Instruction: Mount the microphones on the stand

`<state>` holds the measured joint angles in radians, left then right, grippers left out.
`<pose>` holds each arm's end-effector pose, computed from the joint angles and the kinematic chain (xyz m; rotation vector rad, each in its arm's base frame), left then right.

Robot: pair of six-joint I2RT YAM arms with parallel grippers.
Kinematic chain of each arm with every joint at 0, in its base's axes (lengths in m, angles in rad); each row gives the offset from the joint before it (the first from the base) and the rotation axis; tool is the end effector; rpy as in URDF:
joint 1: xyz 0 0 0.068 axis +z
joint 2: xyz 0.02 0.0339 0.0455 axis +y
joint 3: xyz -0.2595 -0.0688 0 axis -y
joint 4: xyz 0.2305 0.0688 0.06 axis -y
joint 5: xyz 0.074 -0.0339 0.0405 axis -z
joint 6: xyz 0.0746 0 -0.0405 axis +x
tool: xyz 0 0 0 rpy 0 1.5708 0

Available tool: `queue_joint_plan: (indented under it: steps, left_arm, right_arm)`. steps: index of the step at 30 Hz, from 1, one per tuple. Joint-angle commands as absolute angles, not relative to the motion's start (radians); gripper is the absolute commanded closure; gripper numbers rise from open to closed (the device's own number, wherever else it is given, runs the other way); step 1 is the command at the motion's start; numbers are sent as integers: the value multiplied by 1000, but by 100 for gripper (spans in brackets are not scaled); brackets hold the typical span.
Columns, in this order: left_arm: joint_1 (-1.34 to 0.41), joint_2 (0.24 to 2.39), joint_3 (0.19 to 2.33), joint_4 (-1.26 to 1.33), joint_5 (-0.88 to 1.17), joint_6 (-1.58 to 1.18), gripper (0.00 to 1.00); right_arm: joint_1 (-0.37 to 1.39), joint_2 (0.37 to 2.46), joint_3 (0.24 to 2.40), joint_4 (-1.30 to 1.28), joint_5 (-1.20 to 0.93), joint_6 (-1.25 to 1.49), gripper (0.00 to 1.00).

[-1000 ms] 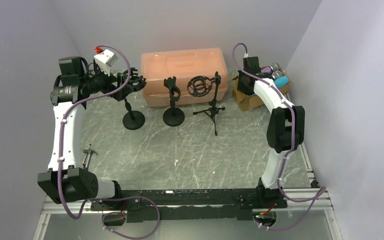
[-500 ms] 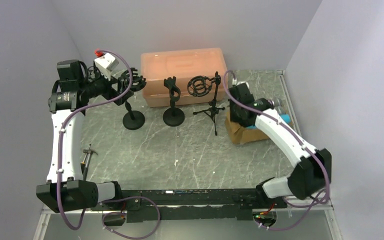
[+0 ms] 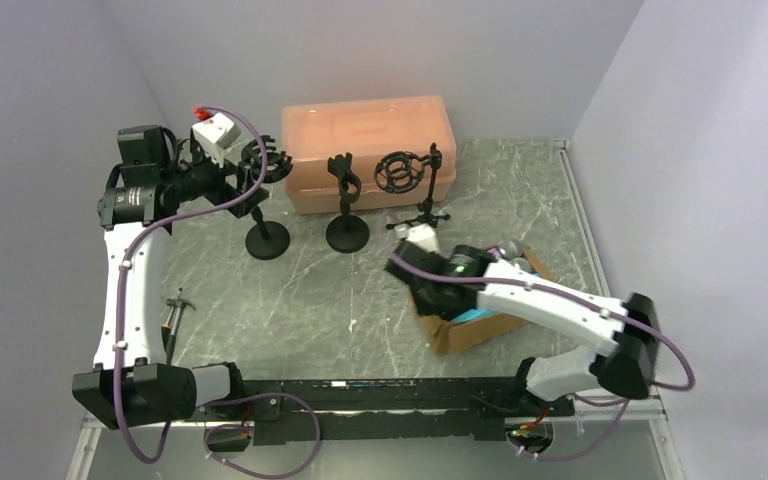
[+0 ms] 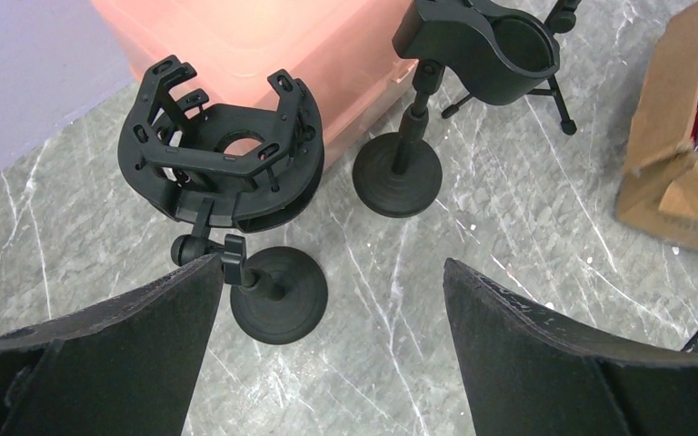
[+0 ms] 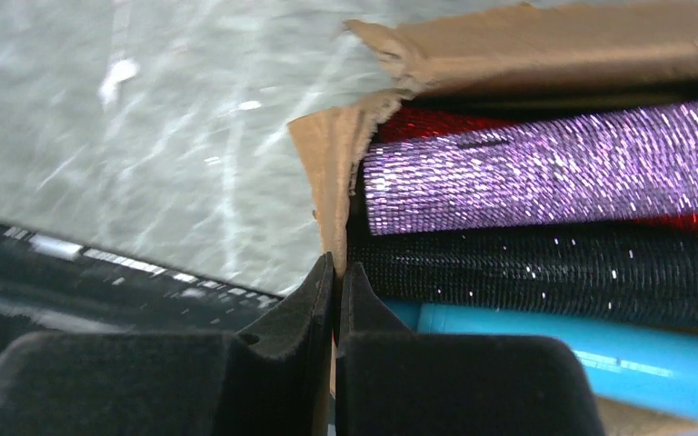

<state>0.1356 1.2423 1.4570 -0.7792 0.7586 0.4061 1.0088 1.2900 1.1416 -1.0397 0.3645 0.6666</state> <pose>0.2615 -0.0161 0.3983 0.6877 1.8769 -0.4624 0.1496 0.1877 0.2548 -0.3538 2.5964 0.0540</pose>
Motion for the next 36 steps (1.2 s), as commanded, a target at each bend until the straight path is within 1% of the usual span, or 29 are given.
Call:
queue_joint_plan:
  steps: [1,5,7,10,13,16,17,19,21,22,23,26,27,29,32,36]
  left_arm:
    - [132,1210,1466,-785,766,415,4]
    - [132,1191,1457,-789,764,407,3]
    - [132,1179,1452,-804,758,412,3]
    - [132,1156,1440,-829,742,437,2]
    - [132,1129,1418,-850,728,460,1]
    - [132,1104,1395,-872,729,484,0]
    - [131,1096,1384,-879,735,490,0]
    - [131,1082,1359,-886,752,492,1]
    - [130,1074,1327,-894,778,497,0]
    - [126,1073,1312,-898,785,500,1]
    - [122,1070,1296,-896,789,498,1]
    - [107,1068,1238,-889,812,494,1]
    - [101,1067,1222,-888,819,493,1]
    - [86,1066,1187,-885,843,488,1]
    - [53,1068,1129,-871,854,484,1]
    - [9,1065,1054,-821,851,461,5]
  right_arm:
    - [1187,1458,1357,-957,342,670,100]
    - [1306,1655,1578,-855,306,488,100]
    - [1363,1757,1694,-850,297,391,100]
    - [1423,1850,1811,-826,261,247,100]
    - [1457,1877,1841,-793,243,172,100]
    - [1459,1818,1764,-734,197,134,100]
    - [1458,1790,1730,-719,189,124,95]
    - [1455,1742,1673,-735,195,127,75]
    - [1451,1684,1612,-764,212,149,59]
    - [1449,1648,1576,-776,222,171,53]
    - [1445,1615,1538,-786,224,193,51]
    - [1418,1505,1440,-815,249,297,49]
    - [1399,1468,1414,-817,252,340,50]
    - [1348,1404,1375,-836,246,435,53]
    - [1203,1360,1305,-875,199,574,63]
    - [1084,1313,1182,-772,88,631,63]
